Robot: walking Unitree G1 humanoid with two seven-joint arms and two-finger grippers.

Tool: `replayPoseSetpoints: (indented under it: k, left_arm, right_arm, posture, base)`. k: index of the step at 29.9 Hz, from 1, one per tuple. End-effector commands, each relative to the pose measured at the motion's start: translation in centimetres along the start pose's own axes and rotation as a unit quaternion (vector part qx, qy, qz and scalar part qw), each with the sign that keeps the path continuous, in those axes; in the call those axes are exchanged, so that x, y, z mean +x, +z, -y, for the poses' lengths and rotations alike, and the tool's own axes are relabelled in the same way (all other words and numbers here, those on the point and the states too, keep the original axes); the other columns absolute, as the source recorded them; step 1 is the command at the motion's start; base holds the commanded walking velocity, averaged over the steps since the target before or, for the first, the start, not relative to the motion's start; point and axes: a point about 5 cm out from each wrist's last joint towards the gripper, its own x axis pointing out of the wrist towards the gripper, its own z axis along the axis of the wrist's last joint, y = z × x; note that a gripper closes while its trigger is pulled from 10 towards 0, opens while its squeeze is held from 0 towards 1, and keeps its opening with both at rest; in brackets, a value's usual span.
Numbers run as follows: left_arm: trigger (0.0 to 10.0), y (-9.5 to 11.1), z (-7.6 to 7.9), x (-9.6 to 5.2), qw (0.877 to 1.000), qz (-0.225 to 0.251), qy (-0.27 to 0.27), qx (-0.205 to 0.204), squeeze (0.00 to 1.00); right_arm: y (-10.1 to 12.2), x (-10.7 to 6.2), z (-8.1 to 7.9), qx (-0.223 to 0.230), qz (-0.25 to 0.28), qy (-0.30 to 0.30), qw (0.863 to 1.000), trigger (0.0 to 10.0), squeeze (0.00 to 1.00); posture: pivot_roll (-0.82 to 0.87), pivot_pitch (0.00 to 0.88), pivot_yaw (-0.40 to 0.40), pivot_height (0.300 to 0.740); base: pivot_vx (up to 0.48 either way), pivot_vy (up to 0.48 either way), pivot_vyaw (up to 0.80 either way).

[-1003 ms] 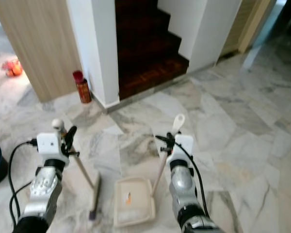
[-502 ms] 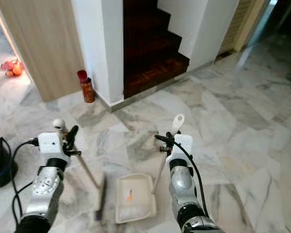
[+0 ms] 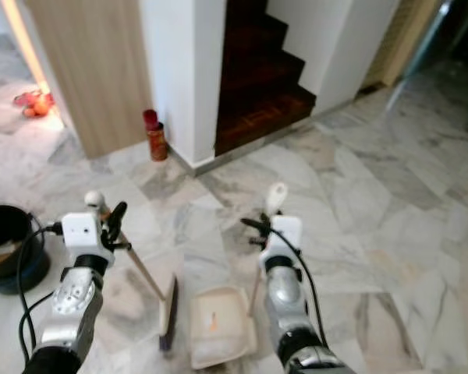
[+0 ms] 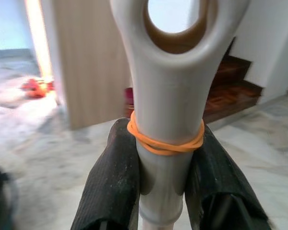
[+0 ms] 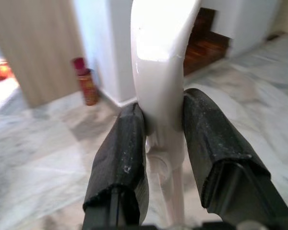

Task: Sweep floor

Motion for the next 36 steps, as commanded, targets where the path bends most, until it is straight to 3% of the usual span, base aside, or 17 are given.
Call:
replayPoseSetpoints:
  k: [1, 22, 31, 36]
  left_arm:
    - [10.0, 0.54, -0.05, 0.2, 1.0, 0.014, -0.003, 0.01, 0.0]
    - [10.0, 0.48, -0.01, 0.16, 1.0, 0.012, -0.004, 0.01, 0.0]
    - [10.0, 0.47, 0.01, 0.22, 1.0, 0.01, -0.004, 0.01, 0.0]
    - [10.0, 0.47, 0.05, 0.28, 1.0, 0.01, -0.005, 0.009, 0.0]
  right_arm:
    - [0.72, 0.29, 0.56, 0.002, 0.018, -0.007, 1.0, 10.0, 0.0]
    - [0.52, 0.21, 0.51, 0.002, 0.012, -0.004, 1.0, 10.0, 0.0]
    - [0.57, 0.26, 0.44, 0.002, 0.012, -0.001, 1.0, 10.0, 0.0]
    - [0.53, 0.3, 0.41, 0.007, 0.008, 0.002, 1.0, 10.0, 0.0]
  posture:
    - [0.01, 0.03, -0.079, 0.74]
    - [0.01, 0.033, -0.078, 0.74]
    - [0.01, 0.043, -0.08, 0.74]
    - [0.01, 0.045, -0.079, 0.74]
  base:
    - [0.0, 0.322, 0.77]
    - [0.0, 0.319, 0.06]
    - [0.0, 0.319, 0.7]
    - [0.0, 0.319, 0.0]
